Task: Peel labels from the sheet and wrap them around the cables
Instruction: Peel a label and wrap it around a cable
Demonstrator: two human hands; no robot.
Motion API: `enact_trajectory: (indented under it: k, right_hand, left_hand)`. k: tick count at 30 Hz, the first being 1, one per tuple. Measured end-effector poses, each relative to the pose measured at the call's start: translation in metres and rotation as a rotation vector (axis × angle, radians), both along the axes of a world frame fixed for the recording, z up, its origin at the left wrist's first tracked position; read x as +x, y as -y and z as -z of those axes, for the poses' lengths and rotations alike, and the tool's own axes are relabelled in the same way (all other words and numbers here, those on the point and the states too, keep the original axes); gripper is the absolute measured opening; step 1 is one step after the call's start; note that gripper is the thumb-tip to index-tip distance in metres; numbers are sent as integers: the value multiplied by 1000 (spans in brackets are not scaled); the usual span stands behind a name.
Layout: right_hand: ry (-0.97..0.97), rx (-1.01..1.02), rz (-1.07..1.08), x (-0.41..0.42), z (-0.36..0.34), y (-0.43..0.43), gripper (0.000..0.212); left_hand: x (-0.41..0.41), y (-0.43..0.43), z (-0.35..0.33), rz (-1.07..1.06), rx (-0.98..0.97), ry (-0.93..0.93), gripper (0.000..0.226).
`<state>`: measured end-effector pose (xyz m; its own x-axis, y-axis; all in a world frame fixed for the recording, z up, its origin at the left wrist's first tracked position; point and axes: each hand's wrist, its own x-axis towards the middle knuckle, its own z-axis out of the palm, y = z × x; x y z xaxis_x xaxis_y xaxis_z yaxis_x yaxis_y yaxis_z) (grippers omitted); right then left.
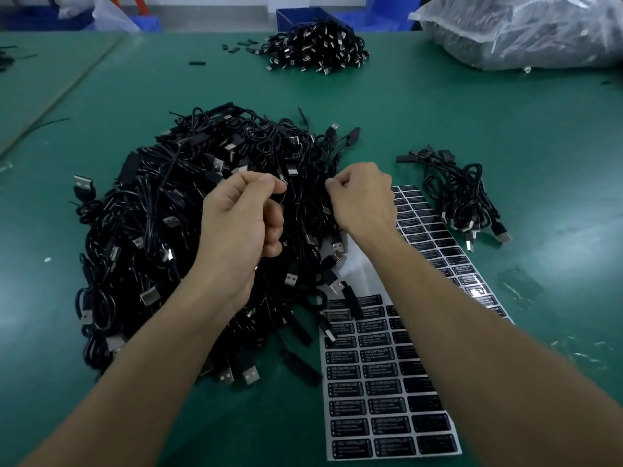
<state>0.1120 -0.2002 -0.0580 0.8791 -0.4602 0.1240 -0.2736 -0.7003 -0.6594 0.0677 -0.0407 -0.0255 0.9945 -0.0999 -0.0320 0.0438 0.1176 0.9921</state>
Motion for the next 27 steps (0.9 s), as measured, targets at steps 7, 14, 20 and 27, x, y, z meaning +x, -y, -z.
enact_trajectory:
  k: [7,14,20,27]
  right_hand:
    - [183,724,-138,-42,-30,17,12]
    - [4,903,-622,-101,-45,47,10]
    - [-214,790,-731,-106,-27,54,11]
    - [-506,752,-873,-113,-14,60,23]
  left_hand:
    - [0,1,2,35,-38,-20,17]
    - [1,1,2,185,-41,-70,48]
    - [2,-2,2,145,-143,-50,45]
    - [-2,-1,2,144,-107,-29,39]
